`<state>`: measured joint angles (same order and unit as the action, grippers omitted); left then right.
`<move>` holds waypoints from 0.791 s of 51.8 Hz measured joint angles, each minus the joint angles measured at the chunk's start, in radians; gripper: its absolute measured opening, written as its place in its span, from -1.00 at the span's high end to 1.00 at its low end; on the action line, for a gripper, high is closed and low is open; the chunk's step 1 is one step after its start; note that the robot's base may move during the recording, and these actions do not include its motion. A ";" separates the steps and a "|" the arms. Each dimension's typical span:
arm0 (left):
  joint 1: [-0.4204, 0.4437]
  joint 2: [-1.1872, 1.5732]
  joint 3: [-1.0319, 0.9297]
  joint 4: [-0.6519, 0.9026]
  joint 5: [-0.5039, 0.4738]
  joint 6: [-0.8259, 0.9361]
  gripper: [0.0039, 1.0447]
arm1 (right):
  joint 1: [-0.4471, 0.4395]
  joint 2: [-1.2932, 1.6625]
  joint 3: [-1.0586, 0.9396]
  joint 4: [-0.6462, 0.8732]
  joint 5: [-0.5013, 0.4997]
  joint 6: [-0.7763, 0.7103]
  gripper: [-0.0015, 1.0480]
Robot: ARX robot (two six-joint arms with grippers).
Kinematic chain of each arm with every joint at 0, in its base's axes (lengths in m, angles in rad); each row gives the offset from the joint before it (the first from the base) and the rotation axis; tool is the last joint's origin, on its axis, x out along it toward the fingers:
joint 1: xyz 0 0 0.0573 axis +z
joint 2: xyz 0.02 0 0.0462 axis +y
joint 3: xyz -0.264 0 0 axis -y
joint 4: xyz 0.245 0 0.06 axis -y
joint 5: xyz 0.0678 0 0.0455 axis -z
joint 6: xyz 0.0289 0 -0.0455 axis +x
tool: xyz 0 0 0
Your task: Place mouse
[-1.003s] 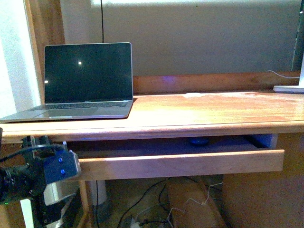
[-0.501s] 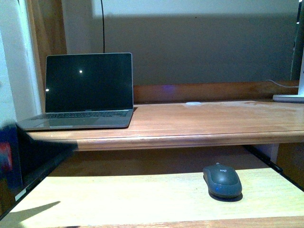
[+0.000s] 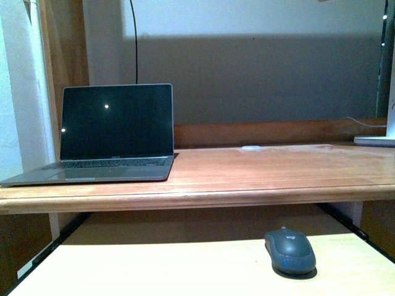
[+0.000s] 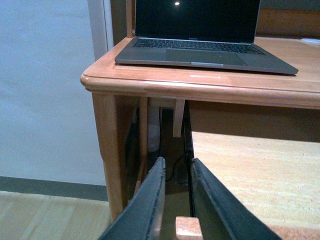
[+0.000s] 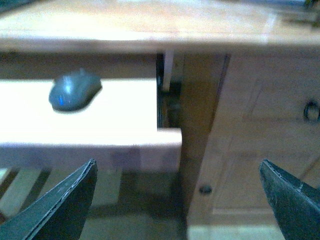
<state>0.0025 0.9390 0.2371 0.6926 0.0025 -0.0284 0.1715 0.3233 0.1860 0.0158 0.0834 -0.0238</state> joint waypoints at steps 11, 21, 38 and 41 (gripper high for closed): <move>0.000 -0.144 -0.103 -0.037 -0.001 0.013 0.95 | 0.251 0.612 0.352 0.330 0.130 -0.074 -0.86; 0.000 -0.243 -0.148 -0.093 -0.002 0.014 0.95 | 0.391 0.931 0.518 0.290 0.193 -0.132 -0.86; 0.000 -0.393 -0.211 -0.164 -0.002 0.017 0.95 | 0.431 1.188 0.709 0.224 0.349 -0.146 -0.86; 0.000 -0.414 -0.229 -0.179 -0.001 0.017 0.95 | 0.426 1.227 0.737 0.174 0.359 -0.117 -0.86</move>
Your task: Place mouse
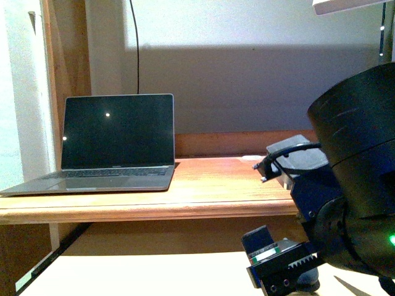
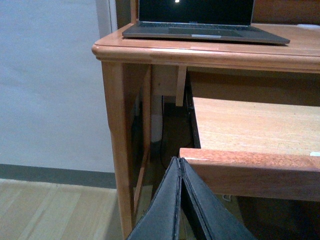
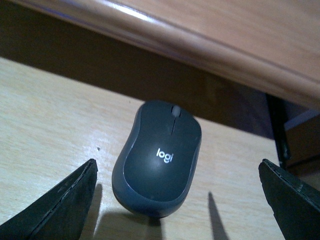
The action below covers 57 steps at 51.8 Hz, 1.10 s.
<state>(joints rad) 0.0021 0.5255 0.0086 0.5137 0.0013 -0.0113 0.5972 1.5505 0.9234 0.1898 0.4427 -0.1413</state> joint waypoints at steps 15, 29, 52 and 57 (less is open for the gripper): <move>0.000 -0.124 0.000 -0.114 -0.001 0.000 0.95 | -0.009 0.098 0.068 -0.134 0.008 0.119 -0.86; 0.000 -0.225 0.000 -0.212 -0.001 0.000 0.95 | -0.017 0.186 0.162 -0.178 0.009 0.204 -0.86; 0.000 -0.345 0.000 -0.332 -0.001 0.000 0.95 | -0.032 0.233 0.214 -0.196 -0.008 0.286 -0.25; 0.000 -0.466 0.000 -0.486 -0.001 0.000 0.95 | -0.048 0.176 0.166 -0.199 -0.012 0.301 -0.08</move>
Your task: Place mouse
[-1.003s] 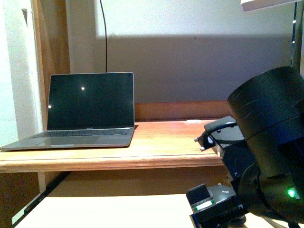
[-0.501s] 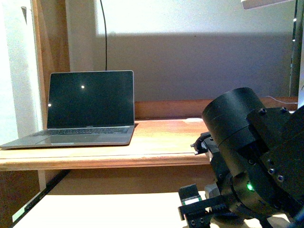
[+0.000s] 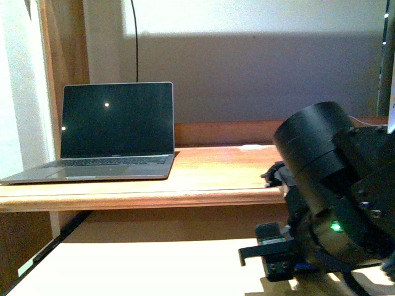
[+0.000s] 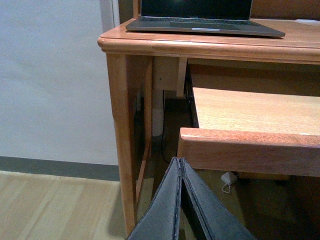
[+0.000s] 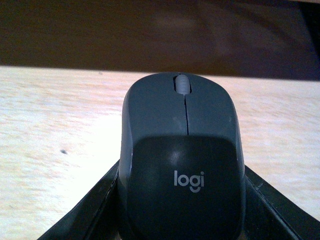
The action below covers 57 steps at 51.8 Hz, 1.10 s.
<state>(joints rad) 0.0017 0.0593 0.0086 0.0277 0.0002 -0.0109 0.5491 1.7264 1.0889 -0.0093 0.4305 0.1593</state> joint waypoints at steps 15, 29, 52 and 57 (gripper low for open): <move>0.000 -0.053 0.000 -0.026 0.000 0.000 0.95 | -0.004 -0.294 -0.063 -0.057 0.028 -0.010 -0.08; 0.000 -0.053 0.000 -0.026 0.000 0.000 0.95 | 0.085 -0.045 0.362 -0.132 0.023 -0.001 -0.08; 0.000 -0.053 0.000 -0.026 0.000 0.000 0.23 | 0.074 0.504 1.022 -0.407 0.155 0.016 -0.08; 0.000 -0.053 0.000 -0.026 0.000 0.000 -0.04 | 0.072 0.509 1.036 -0.400 0.153 0.018 -0.30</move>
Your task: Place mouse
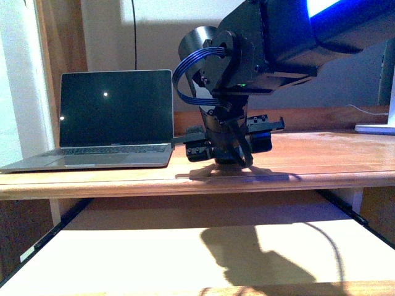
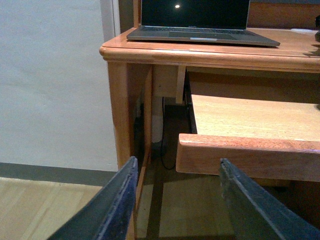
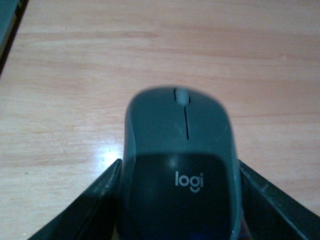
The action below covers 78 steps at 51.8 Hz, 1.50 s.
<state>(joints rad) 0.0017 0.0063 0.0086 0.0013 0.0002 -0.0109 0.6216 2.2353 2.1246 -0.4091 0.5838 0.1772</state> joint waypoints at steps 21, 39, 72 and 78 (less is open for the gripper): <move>0.000 0.000 0.000 0.000 0.000 0.001 -0.86 | -0.079 -0.326 -0.429 0.417 -0.215 0.011 -0.86; 0.000 0.000 0.000 0.000 0.000 0.001 -0.86 | -0.171 -1.036 -1.329 0.541 -0.685 -0.188 -0.86; 0.000 0.000 0.000 0.000 0.000 0.001 -0.86 | -0.138 -0.994 -1.686 0.728 -0.631 -0.289 -0.86; 0.000 0.000 0.000 0.000 0.000 0.001 -0.86 | -0.101 -0.907 -1.634 0.769 -0.583 -0.269 -0.86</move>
<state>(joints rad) 0.0017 0.0063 0.0086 0.0013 -0.0002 -0.0097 0.5209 1.3281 0.4908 0.3599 0.0013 -0.0921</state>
